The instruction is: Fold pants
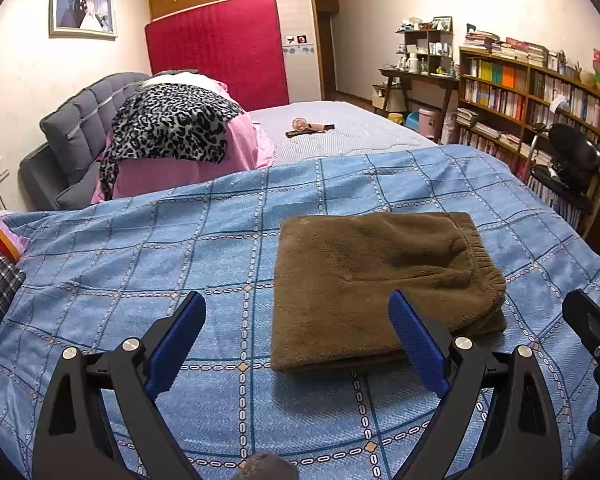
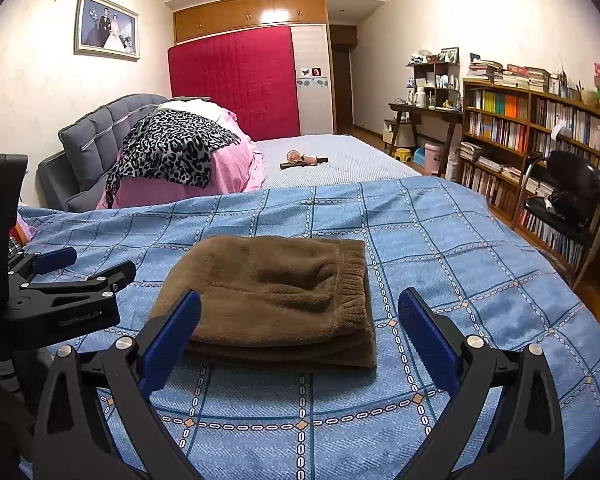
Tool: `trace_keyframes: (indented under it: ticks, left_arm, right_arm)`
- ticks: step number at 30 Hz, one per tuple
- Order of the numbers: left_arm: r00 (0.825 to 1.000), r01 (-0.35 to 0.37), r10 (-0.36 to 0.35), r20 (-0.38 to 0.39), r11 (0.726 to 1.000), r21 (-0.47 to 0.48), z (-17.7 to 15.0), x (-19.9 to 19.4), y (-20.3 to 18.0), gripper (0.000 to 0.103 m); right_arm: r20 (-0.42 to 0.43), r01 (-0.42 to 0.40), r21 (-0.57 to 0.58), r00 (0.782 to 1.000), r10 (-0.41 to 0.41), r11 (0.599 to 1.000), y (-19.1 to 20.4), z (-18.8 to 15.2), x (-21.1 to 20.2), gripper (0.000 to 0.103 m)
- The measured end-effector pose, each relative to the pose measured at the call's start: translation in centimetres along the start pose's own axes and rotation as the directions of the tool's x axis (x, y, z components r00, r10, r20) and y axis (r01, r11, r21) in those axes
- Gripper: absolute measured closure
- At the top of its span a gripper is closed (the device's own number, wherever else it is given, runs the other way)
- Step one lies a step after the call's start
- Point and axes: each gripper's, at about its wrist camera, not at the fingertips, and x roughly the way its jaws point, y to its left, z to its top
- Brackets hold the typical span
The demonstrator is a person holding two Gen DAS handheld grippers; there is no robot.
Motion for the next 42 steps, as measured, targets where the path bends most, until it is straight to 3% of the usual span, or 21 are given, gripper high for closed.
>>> trace_keyframes:
  ticks: [5, 36, 42]
  left_arm:
    - [1.000, -0.026, 0.026, 0.009, 0.999, 0.035, -0.2, -0.2, -0.3, 0.011]
    - [0.998, 0.023, -0.020, -0.052, 0.998, 0.060, -0.3, 3.3, -1.4, 0.011]
    - [0.999, 0.017, -0.015, -0.031, 0.997, 0.070, -0.4, 3.3, -1.6, 0.011]
  right_arm:
    - [-0.006, 0.004, 0.002, 1.000, -0.004, 1.000, -0.1, 0.1, 0.4, 0.003]
    - [-0.072, 0.018, 0.001, 0.997, -0.018, 1.000, -0.7, -0.8, 4.7, 0.003]
    - [-0.084, 0.025, 0.006, 0.996, -0.024, 1.000, -1.0, -1.1, 5.0, 0.003]
